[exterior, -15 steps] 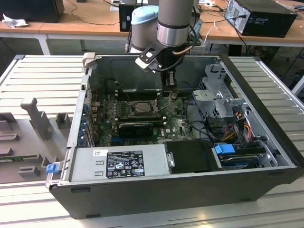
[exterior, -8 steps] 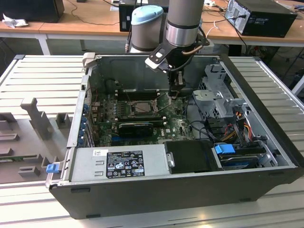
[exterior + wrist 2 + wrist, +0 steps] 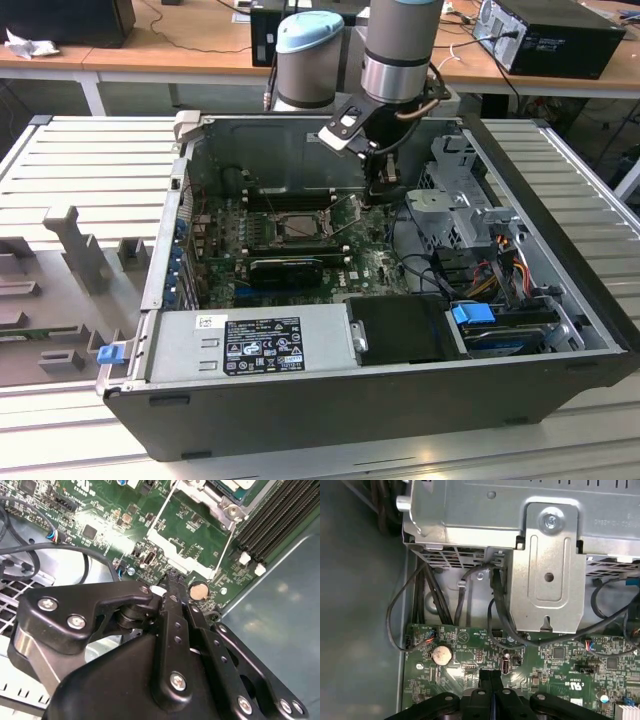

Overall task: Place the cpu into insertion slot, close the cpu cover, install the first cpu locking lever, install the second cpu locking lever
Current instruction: 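Close the cpu cover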

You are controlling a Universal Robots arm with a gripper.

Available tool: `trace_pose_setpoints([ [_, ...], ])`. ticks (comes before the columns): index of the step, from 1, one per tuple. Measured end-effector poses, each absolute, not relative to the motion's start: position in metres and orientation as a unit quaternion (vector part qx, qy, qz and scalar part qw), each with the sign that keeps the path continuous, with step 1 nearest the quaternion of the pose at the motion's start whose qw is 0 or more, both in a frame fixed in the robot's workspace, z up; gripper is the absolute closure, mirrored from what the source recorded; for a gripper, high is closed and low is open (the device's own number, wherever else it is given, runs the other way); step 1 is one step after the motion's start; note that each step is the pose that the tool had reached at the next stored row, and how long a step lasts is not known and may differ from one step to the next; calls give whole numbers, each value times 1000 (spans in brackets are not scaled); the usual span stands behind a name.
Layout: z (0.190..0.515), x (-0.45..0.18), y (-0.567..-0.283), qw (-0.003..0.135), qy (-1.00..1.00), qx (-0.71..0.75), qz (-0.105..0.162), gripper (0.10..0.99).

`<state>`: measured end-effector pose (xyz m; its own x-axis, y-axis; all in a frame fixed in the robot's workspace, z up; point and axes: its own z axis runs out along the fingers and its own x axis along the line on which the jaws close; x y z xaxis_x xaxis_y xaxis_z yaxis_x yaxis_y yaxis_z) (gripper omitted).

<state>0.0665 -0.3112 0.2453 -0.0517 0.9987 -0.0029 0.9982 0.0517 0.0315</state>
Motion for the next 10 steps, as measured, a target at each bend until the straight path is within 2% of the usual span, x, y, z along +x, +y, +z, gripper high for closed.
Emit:
trace_pose_setpoints([
  [4,241,66,-313,7,725,689,5,980],
  [10,241,61,-314,6,725,689,5,980],
])
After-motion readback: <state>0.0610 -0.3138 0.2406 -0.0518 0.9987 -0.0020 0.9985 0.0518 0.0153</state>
